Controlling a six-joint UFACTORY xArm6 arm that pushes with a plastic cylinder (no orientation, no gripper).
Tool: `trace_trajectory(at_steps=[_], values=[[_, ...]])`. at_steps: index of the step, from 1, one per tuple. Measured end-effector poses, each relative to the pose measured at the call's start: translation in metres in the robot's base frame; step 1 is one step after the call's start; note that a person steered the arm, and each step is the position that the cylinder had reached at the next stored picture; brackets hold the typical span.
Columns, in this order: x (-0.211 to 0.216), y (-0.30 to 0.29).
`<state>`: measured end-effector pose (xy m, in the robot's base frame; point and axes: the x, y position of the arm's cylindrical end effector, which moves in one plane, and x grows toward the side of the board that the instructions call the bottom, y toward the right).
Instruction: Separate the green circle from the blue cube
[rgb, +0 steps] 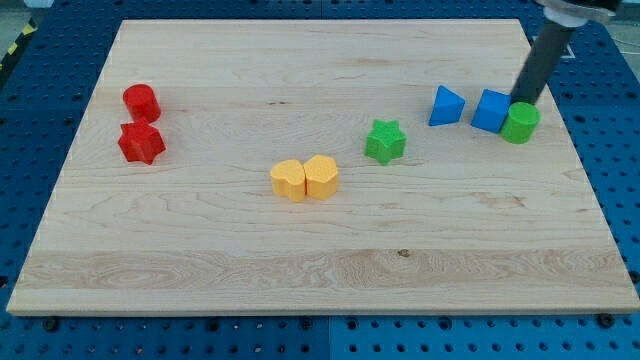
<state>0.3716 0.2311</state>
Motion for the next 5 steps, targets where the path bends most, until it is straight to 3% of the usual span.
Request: trace_trajectory(at_steps=[3,5], values=[[-0.003,-0.001],[0.022,0.000]])
